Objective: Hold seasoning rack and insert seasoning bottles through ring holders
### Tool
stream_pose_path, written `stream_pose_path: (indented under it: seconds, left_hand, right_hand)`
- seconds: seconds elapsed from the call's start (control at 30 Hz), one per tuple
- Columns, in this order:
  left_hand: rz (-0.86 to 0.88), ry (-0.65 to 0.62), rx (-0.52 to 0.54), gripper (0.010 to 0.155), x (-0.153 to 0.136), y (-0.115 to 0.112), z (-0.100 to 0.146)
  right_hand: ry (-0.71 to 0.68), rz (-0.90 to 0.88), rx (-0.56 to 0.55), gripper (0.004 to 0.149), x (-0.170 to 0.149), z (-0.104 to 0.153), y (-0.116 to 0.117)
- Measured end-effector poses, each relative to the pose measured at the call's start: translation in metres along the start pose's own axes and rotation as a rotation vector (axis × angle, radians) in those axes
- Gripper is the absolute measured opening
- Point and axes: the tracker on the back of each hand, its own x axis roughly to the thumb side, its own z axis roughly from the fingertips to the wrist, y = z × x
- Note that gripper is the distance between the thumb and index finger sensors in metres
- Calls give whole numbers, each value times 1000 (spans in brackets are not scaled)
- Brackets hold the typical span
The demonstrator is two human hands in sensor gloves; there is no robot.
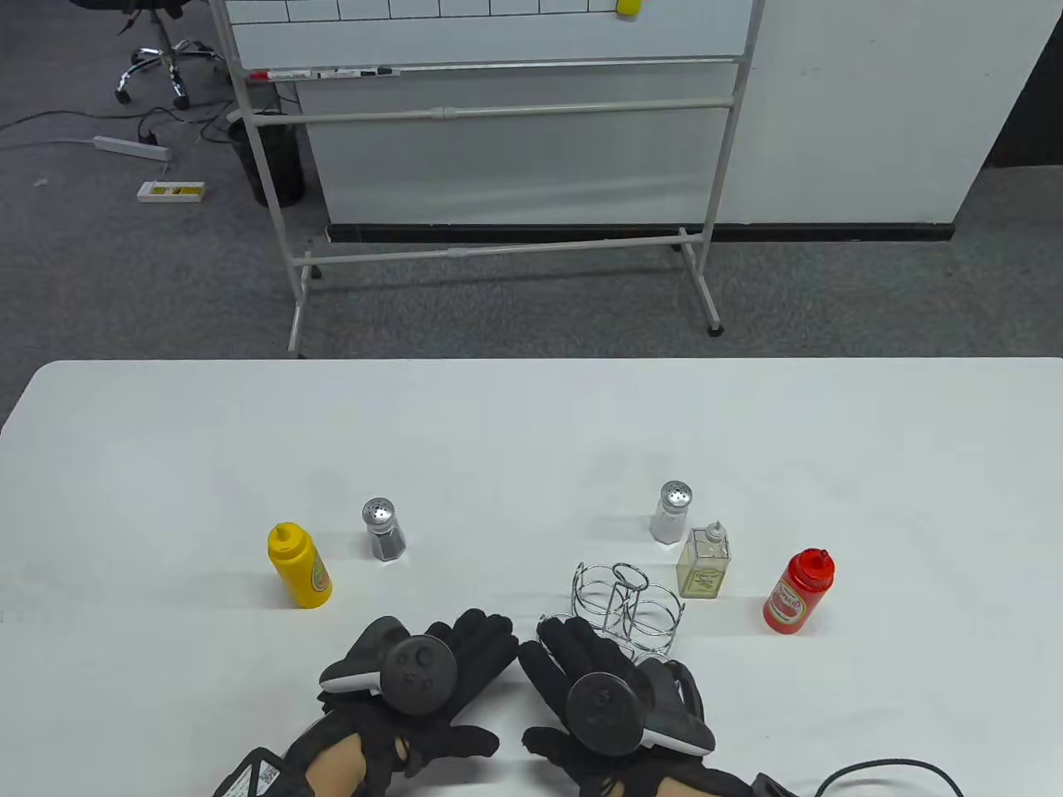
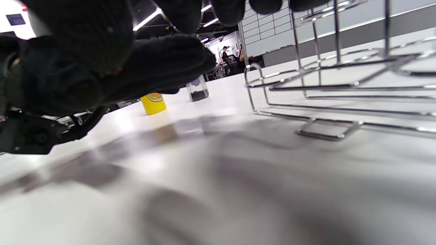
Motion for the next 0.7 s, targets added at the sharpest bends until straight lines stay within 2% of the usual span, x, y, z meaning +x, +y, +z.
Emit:
stream_pose_path:
  seconds: [0.7]
  left_hand:
    - [7,0,0,101,0,1,1]
  right_hand:
    - [12,2,15,87,-1,0,2]
